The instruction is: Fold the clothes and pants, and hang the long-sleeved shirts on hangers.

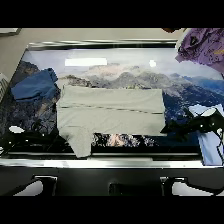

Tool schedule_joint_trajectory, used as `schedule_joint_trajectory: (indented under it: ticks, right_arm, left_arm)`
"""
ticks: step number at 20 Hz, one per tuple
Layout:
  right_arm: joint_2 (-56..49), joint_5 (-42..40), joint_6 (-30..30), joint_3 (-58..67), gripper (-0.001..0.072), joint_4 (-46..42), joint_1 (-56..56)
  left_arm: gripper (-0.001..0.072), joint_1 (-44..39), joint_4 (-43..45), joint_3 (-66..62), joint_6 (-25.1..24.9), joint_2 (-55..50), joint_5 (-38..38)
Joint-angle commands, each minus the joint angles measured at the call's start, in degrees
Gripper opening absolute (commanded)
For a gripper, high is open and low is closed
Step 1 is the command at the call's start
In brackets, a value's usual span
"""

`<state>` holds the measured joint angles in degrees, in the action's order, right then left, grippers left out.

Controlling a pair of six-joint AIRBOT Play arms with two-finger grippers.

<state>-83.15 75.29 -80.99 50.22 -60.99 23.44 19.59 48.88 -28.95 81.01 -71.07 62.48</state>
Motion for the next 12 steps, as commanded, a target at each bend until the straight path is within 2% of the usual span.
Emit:
schedule_joint_trajectory:
  ticks: [1, 2, 3, 7, 9, 12]
  right_arm:
    - [-0.7, -5.6, 1.1, -0.6, 0.0539, 1.8, -0.1]
    - [-0.7, -5.8, 1.1, -0.6, 0.0517, 1.9, -0.1]
    - [-0.7, -5.5, 1.1, -0.6, 0.0403, 1.9, -0.1]
    - [-0.7, -6.2, 2.1, -0.6, 0.0037, 1.9, -0.2]
    - [0.0, -5.5, 2.1, -0.6, 0.0035, 1.8, -0.2]
    - [4.3, -1.9, -1.4, -0.6, 0.0034, 0.1, -0.2]
  left_arm:
    - [0.0022, 0.0, 0.0, 0.0, 0.0, 0.0, 0.7]
    - [0.0022, 0.0, 0.0, 0.0, 0.0, 0.0, 0.7]
    - [0.0022, 0.0, 0.0, 0.0, 0.0, 0.0, 0.7]
    - [0.0022, 0.1, 0.0, -0.2, 0.0, 0.1, 1.0]
    - [0.0021, 0.1, 1.4, -1.7, 0.1, 1.3, 2.3]
    - [0.0020, 0.1, 10.1, -6.3, 7.8, 6.8, 8.0]
